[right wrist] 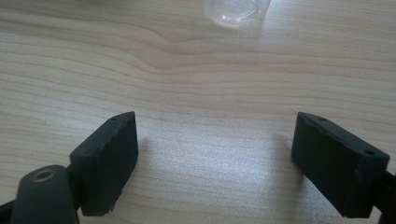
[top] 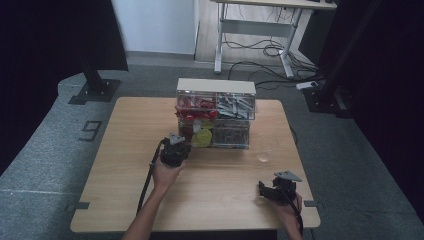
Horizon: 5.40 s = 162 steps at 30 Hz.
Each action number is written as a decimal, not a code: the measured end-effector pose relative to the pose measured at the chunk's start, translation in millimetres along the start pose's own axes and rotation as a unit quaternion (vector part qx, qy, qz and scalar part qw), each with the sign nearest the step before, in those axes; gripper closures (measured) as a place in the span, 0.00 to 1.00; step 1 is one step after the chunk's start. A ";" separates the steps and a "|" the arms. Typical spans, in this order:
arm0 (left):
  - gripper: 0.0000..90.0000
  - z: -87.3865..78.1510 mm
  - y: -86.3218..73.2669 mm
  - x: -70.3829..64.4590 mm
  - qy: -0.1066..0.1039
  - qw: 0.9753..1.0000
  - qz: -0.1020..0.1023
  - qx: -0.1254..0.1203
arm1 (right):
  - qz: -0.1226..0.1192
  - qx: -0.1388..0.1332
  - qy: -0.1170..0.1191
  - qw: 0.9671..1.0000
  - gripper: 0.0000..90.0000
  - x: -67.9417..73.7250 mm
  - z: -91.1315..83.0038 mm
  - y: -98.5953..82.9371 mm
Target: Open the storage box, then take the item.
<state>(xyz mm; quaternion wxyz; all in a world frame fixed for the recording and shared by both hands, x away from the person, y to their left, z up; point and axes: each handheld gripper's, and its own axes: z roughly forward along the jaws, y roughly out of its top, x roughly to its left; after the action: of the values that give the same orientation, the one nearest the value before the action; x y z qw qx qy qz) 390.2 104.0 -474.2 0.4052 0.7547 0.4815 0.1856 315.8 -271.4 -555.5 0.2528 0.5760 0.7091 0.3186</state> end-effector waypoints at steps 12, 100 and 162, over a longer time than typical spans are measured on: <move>1.00 -9.5 16.5 -4.0 0.010 1.000 0.015 -0.017 | 0.001 0.000 0.001 1.000 0.17 -0.1 0.0 0.0; 1.00 -20.1 66.3 5.7 -0.007 0.999 -0.015 -0.047 | -0.019 -0.087 0.058 0.994 0.41 24.1 -30.4 19.4; 1.00 -9.7 69.6 4.1 -0.023 0.999 -0.004 -0.033 | -0.037 -0.130 0.111 0.985 0.61 77.7 9.4 119.3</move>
<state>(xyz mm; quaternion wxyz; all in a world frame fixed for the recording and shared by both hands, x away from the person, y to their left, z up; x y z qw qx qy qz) 425.7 97.3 -413.7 0.4415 0.7428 0.4689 0.1825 384.6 -178.0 -472.5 0.2569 0.4728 0.7057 0.4610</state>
